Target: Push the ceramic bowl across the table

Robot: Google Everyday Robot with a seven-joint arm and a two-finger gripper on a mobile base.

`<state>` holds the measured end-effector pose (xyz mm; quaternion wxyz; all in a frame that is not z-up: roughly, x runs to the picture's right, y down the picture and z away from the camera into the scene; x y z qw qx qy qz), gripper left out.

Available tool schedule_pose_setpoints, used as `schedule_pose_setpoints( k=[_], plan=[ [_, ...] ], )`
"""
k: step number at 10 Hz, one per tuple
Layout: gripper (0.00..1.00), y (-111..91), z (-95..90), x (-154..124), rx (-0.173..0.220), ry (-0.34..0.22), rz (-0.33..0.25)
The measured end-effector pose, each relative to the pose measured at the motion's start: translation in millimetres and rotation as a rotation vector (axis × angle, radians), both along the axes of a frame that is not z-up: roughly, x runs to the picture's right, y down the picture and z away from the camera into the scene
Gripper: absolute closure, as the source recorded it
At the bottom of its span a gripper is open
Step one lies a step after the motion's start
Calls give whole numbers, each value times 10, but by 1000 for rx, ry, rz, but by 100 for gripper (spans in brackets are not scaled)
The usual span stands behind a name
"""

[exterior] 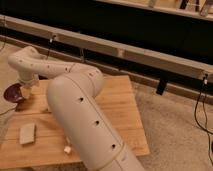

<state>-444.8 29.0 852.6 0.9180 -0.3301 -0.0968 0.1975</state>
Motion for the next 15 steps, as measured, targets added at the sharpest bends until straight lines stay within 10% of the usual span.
schedule_pose_setpoints(
  k=[8,15],
  plan=[
    [35,340,438,-594,-13,19,-72],
    [35,-363,540,-1204,174,-49,121]
  ],
)
